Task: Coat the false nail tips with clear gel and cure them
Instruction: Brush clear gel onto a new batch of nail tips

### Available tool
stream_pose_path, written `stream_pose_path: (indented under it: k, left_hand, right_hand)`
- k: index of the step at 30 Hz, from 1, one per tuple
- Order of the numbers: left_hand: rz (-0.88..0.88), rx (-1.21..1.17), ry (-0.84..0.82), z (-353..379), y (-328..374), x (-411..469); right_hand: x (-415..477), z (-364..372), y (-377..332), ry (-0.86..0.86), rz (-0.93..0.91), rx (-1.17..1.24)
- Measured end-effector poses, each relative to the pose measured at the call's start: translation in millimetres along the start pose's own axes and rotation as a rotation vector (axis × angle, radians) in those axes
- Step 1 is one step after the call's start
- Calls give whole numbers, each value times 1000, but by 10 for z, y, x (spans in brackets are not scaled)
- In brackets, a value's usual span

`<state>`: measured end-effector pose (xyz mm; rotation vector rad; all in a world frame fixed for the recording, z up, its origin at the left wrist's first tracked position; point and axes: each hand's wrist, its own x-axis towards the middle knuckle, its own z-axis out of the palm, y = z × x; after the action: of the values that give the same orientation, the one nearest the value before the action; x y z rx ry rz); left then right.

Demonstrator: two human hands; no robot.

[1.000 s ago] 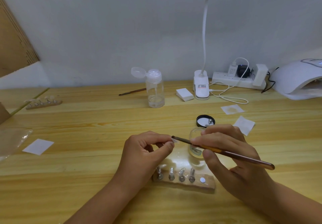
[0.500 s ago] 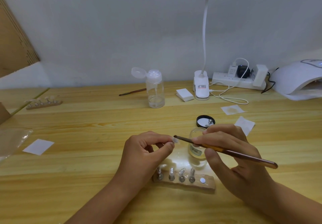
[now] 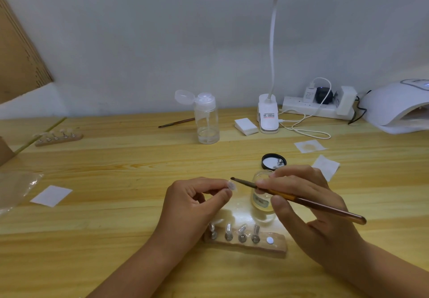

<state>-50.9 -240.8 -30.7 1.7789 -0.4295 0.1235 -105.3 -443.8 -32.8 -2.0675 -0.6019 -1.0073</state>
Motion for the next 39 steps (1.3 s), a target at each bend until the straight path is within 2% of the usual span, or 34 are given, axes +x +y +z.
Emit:
stream_pose_path:
  k: [10,17,24,32,39]
  left_hand:
    - [-13,0,1,9,-3,1]
    - [-15,-12,-3,-2,-9,-9]
    - [-22,-27,-21,12,41,-7]
    - [-50,-38,-16,20,61,-14]
    - [-71,-43,2,17,48,-14]
  right_hand:
    - [-14,-25,-13,37,18,23]
    - [-36,-1,-9,-14,21,48]
    - [-17,-12,-9,38,51,41]
    - [-40,19,-2,-32,42,50]
    - [-17,-11,-16,44,46,35]
